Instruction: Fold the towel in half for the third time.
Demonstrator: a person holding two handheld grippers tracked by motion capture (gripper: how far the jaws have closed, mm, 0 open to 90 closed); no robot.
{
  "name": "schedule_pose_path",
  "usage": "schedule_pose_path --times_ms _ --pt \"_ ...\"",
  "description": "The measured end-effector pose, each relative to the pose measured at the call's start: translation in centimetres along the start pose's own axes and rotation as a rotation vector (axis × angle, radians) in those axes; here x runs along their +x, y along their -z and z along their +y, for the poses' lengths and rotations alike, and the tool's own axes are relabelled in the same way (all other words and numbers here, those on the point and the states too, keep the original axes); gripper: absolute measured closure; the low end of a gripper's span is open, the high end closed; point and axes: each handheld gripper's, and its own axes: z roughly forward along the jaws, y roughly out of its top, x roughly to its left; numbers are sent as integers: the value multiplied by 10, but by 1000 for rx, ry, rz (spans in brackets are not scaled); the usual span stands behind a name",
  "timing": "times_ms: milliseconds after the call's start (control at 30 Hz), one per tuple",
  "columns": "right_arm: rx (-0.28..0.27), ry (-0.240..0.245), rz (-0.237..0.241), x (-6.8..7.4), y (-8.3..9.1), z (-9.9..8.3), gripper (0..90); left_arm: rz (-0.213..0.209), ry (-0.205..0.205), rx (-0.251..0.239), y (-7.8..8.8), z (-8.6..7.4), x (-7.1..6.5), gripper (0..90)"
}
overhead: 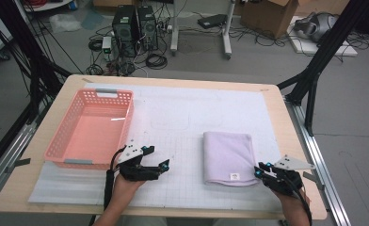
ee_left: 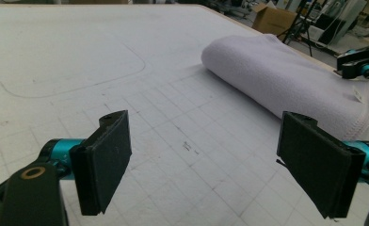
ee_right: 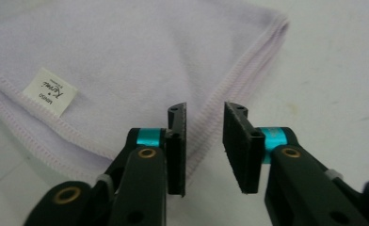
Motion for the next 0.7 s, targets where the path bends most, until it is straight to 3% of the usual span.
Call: schedule_pose_path --times_ms 67,167,267,333,467,533,700 --pt "-45 -24 -10 -3 8 0 600 -12 2 6 0 1 1 183" --pt "-113 -62 -41 -8 16 -1 470 -17 -40 -16 -1 0 0 177" --pt "-131 -72 -83 -12 17 -3 348 -12 -91 -54 -2 -2 -3 178" --pt "-126 -83 -95 -15 16 -3 317 -25 -109 -53 -2 -2 -4 196" --pt "-120 -64 -97 -14 15 -2 266 -9 -80 -45 -2 -2 -4 188" --pt "-126 -59 -103 -14 16 -1 248 1 -88 -49 -1 -2 -3 184" --pt "-135 -61 -111 -15 17 -2 211 -5 -63 -52 0 -2 -1 186"
